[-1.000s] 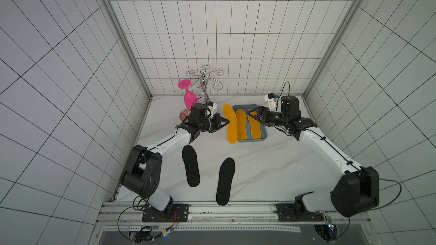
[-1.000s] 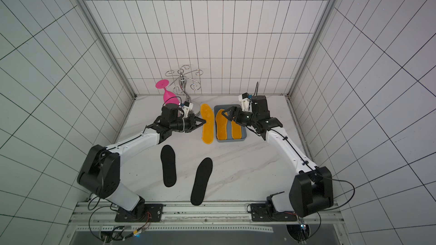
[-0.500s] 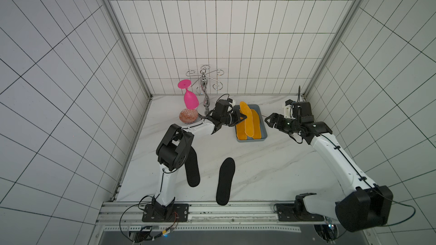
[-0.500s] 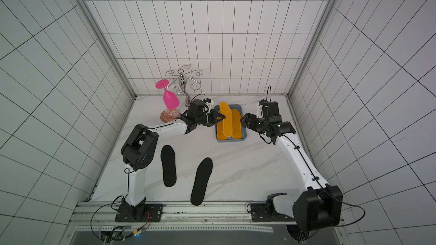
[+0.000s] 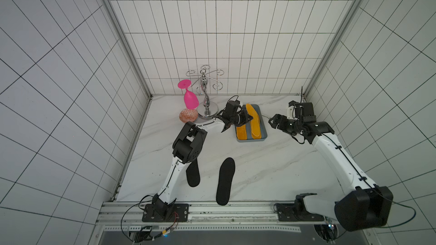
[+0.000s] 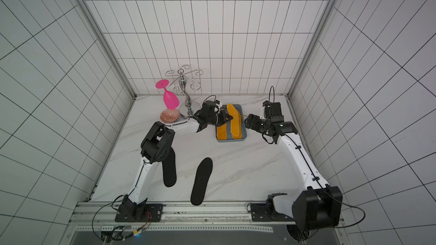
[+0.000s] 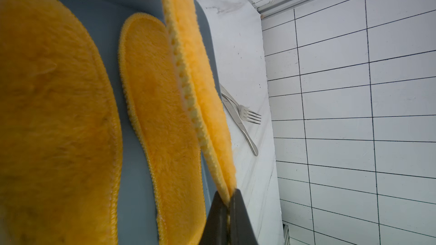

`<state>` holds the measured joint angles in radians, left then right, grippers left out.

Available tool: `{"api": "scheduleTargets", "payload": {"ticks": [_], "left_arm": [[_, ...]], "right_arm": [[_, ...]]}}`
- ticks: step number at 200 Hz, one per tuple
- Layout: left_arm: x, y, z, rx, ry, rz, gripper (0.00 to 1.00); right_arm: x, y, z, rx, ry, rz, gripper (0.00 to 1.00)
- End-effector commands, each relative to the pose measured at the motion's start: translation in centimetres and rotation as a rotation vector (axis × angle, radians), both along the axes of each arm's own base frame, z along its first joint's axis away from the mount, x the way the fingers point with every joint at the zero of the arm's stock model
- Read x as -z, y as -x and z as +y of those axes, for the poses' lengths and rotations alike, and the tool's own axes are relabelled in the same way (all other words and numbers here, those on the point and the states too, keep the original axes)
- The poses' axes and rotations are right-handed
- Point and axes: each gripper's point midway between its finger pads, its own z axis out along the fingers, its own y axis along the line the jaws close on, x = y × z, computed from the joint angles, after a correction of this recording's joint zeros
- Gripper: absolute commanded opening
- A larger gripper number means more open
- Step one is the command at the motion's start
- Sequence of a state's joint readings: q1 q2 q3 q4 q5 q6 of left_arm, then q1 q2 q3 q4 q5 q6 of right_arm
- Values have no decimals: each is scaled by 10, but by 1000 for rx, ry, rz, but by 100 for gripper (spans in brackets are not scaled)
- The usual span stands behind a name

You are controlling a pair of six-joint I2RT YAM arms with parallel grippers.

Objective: Put the insoles into the storage box
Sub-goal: Place the insole in the storage box.

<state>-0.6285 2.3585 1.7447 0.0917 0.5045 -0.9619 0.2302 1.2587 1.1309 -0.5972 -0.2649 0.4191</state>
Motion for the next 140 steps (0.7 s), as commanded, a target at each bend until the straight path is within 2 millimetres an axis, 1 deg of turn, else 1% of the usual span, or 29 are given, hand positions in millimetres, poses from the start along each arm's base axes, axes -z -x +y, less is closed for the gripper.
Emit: {"api": "scheduleTargets", "payload": {"ticks": [1,18,54,68,100,140], "left_arm": [[9,-7,-7,-3,-14,1,0],[13,-10,-9,2,-19,3,0],[35,-11,-12,13,-57,41,0],[38,-12,-15,17,-49,50,0],[47,-8,-21,49,-84,66,0],[63,-6,-19,65,-115,94,0]], "right_arm": [[-1,-2,-5,-2,19,2,84],[-1,-4,-3,-10,20,3,84],[0,-9,-4,-18,23,8,84],[2,-9,-3,-21,20,13,84],[7,-11,0,-32,11,22,84],[11,-12,2,-39,5,31,84]]}}
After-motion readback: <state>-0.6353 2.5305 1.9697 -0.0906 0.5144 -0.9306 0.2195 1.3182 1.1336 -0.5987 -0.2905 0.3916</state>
